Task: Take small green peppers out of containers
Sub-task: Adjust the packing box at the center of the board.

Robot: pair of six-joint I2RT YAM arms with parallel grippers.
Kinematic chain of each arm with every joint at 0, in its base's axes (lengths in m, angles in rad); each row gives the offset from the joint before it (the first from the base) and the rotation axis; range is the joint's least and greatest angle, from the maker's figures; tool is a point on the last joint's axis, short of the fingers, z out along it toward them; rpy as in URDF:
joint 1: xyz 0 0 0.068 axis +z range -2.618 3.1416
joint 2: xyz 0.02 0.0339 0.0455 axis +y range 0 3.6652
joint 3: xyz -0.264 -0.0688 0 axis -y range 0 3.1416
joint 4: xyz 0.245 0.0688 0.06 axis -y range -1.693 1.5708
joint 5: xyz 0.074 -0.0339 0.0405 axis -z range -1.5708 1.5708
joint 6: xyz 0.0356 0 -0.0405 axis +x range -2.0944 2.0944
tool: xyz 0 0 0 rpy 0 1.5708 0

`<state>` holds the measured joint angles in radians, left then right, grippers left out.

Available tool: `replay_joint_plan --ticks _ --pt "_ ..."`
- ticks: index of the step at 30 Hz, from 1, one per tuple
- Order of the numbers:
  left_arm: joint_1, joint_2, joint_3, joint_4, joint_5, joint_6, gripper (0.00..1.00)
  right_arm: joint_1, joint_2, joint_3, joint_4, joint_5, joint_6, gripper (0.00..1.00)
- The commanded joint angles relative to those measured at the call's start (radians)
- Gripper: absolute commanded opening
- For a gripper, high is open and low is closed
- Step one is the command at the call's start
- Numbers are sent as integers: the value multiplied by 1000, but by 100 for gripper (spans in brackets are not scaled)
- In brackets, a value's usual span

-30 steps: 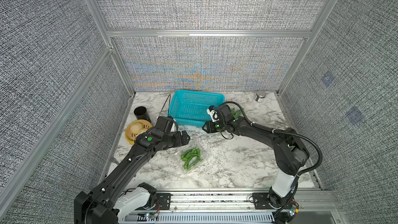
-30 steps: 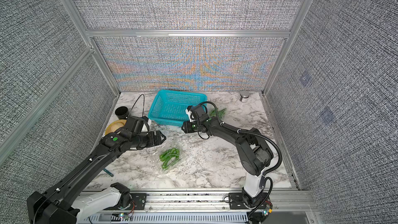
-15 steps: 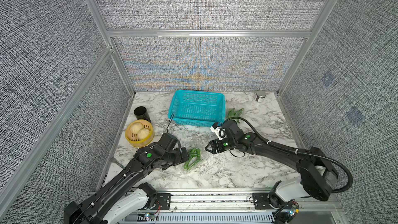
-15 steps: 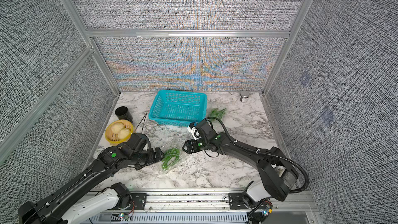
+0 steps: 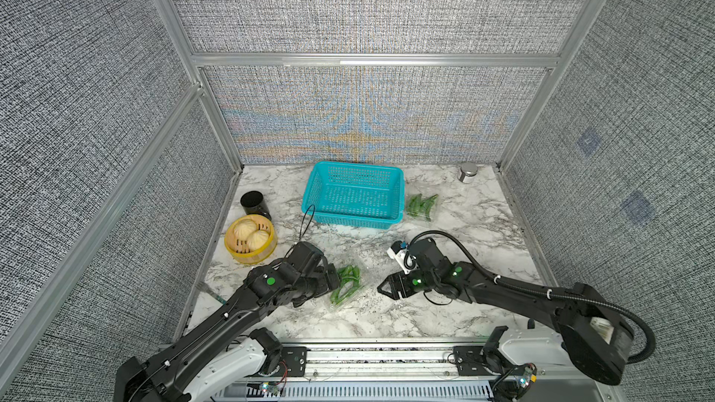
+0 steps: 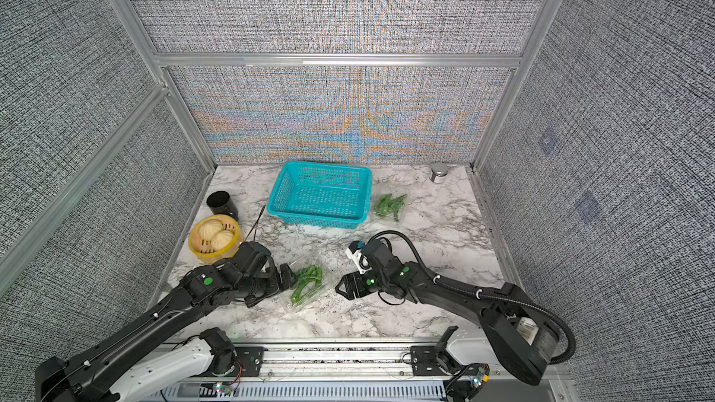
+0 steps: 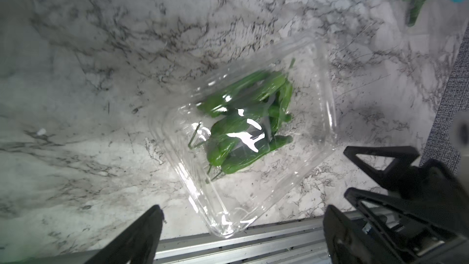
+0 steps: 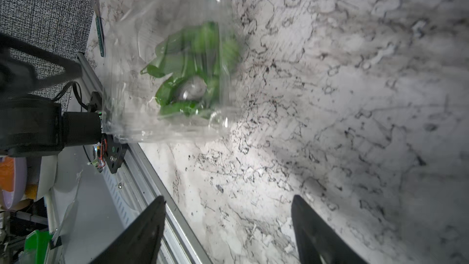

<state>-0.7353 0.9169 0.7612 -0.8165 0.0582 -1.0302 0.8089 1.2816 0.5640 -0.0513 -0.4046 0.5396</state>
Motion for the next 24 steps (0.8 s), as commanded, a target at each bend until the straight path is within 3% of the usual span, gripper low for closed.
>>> replay_joint_plan --ticks 1,7,14,20,24 --pt "0 73 61 0 -84 104 99 31 -6 -61 157 -58 93 78" --pt "3 260 105 263 -167 281 99 131 48 -133 396 44 209 77" --pt "5 447 235 272 -152 410 99 176 100 -174 600 178 261 72" --pt "7 535 184 330 -98 405 99 176 182 -203 779 228 295 60" --pt "8 537 145 356 -83 373 97 178 266 -246 994 236 352 57"
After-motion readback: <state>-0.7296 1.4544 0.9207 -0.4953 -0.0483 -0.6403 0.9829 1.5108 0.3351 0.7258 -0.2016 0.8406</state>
